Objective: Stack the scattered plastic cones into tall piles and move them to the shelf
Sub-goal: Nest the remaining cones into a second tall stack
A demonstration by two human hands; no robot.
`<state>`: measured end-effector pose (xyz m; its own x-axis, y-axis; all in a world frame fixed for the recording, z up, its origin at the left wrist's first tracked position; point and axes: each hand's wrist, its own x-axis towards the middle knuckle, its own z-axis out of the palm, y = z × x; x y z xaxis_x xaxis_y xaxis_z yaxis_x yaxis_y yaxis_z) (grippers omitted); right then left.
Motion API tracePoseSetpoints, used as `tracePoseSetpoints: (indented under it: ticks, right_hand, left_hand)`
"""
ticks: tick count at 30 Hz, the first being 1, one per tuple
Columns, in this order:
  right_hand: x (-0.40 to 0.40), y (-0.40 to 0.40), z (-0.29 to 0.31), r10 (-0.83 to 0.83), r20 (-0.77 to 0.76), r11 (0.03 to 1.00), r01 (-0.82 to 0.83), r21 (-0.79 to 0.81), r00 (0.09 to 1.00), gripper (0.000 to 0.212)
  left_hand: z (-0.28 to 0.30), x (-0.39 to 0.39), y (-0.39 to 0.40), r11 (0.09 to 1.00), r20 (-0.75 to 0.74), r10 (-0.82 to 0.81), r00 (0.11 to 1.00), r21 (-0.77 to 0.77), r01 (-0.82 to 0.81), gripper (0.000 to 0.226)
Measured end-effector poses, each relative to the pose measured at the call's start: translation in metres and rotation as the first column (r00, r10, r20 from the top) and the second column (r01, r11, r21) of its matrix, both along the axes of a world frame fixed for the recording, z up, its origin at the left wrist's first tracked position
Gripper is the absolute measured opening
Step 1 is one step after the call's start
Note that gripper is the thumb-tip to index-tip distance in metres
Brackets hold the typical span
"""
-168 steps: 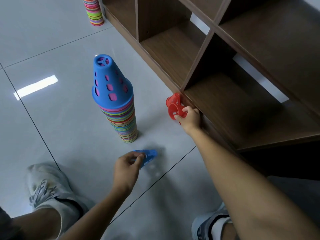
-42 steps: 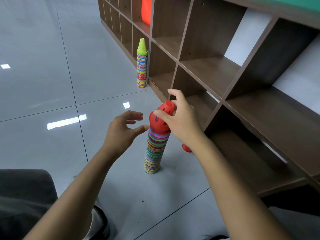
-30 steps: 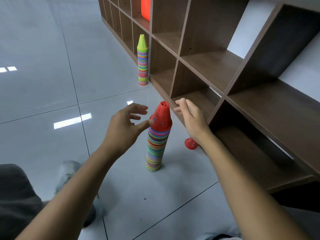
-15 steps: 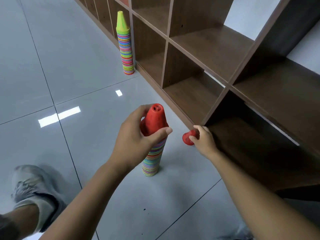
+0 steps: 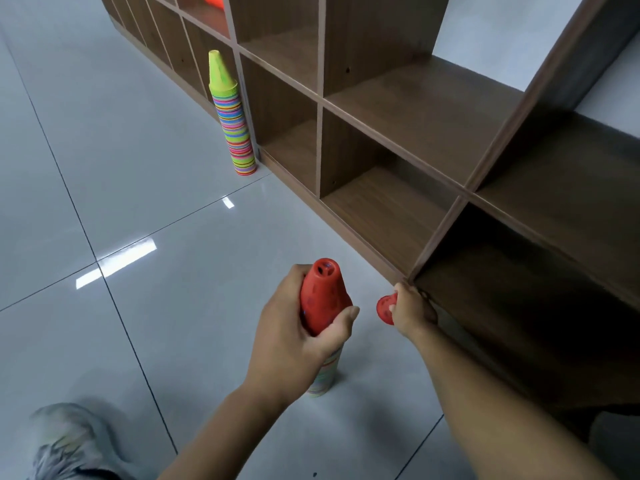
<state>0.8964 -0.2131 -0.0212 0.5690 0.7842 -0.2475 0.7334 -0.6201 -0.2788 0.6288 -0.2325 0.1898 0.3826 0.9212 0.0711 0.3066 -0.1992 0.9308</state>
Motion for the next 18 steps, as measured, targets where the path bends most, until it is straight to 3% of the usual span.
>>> tracePoseSetpoints:
  ticks: [6, 11, 18]
  right_hand:
    - [-0.007, -0.004, 0.003, -0.113, -0.013, 0.994, 0.112, -0.008, 0.994, 0.033]
    - [-0.006, -0.006, 0.031, -0.195, -0.203, 0.965, 0.224, 0.133, 0.959, 0.018]
    - [-0.018, -0.013, 0.138, -0.040, -0.490, 0.846, 0.290, 0.447, 0.871, 0.038]
  left_hand:
    - [-0.001, -0.003, 0.013, 0.998, -0.009, -0.066, 0.998, 0.000, 0.066, 0.054]
    - [-0.002, -0.002, 0.024, 0.993, 0.013, -0.119, 0.993, 0.015, 0.119, 0.050]
    - [-0.003, -0.003, 0.032, 0.975, -0.008, -0.221, 0.975, 0.023, 0.221, 0.054]
